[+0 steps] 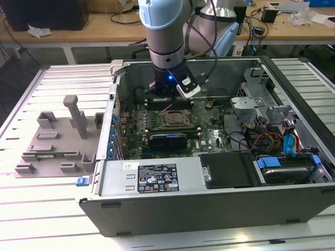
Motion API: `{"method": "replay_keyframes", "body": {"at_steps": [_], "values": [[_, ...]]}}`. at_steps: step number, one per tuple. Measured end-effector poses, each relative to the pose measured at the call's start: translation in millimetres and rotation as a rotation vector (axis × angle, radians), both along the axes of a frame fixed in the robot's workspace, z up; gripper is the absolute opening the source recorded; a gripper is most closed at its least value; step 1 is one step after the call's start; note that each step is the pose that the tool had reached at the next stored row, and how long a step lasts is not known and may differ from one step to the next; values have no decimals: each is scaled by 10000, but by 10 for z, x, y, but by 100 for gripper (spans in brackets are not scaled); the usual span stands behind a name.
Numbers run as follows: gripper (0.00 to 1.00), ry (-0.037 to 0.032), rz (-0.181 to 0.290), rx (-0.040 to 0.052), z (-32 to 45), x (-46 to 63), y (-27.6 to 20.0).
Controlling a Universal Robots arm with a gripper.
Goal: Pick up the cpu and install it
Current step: 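Install the first cpu locking lever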
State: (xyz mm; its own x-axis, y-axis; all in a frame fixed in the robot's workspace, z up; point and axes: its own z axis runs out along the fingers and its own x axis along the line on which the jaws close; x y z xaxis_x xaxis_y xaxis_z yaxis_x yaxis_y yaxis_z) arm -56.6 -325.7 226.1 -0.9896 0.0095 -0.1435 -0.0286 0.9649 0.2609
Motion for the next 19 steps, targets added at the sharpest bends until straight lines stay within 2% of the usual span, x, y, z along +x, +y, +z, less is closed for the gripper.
{"method": "replay_keyframes", "body": {"at_steps": [1, 2, 7, 8, 14, 17, 19], "values": [[11, -67, 0, -1, -6, -5, 0], [11, -177, 0, -7, -16, -13, 1], [11, -477, 0, -45, -46, -29, 1], [11, -512, 0, -56, -52, -31, 1], [11, -533, -2, -63, -55, -39, 3], [11, -735, -20, -73, -72, -77, 11], [11, -815, -65, -75, -79, -89, 20]]}}
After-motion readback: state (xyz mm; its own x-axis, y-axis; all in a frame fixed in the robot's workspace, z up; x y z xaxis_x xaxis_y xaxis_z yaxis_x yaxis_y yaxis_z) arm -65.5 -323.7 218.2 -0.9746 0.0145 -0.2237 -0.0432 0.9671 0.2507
